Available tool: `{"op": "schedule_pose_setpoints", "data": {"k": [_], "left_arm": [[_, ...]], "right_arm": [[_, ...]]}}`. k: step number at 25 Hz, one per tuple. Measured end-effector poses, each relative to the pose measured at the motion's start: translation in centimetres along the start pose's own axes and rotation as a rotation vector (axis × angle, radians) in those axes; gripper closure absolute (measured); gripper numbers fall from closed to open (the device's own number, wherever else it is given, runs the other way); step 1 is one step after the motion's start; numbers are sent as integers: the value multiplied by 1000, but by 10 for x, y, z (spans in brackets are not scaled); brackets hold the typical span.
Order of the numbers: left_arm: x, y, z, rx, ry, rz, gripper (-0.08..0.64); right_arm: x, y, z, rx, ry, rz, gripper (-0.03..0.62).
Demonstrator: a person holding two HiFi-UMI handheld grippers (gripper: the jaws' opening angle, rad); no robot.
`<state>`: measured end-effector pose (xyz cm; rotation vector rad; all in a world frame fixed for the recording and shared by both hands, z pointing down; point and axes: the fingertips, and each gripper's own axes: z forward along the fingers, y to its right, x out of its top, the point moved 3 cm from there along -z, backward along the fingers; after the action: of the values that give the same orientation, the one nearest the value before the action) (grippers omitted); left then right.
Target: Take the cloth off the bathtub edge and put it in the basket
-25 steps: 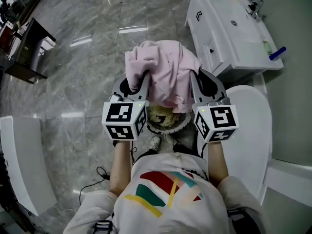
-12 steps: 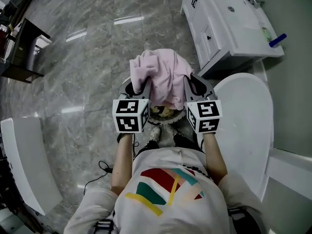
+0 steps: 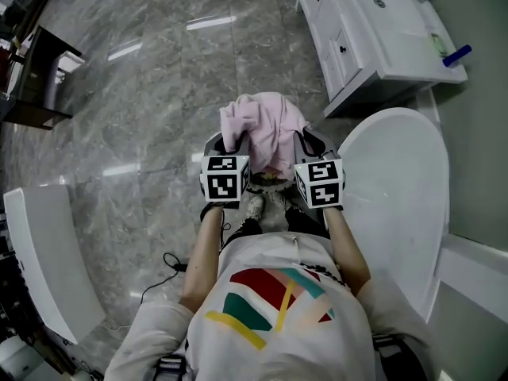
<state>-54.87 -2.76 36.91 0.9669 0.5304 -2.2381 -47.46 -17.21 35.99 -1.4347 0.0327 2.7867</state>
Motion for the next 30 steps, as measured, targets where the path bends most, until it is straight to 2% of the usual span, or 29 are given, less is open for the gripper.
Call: {"op": "schedule_pose_setpoints", "data": {"k": [5,8,13,20,26,30], "left_arm": [[-39,1,16,14,-98,-10,446],[-55,2,23,15,-135,-7,446],[-76,2,28,13,-183,-46,448],[-77,4,32,8,-185,-36,448],[-64,19,35,-41,-133,29,449],[-62,28,37,-53,-126,35,456]], "right_arm": [[-37,-9,14,14,-89,17,551],[-53,-14,20,20,-137,13,552],[-74,-17,26,29,-201,7,555],[-77,-11,26,13,-219,19,554],[-78,-6,24,-7,-218,27,555],[-81,-3,21,-15,-222,39,555]]}}
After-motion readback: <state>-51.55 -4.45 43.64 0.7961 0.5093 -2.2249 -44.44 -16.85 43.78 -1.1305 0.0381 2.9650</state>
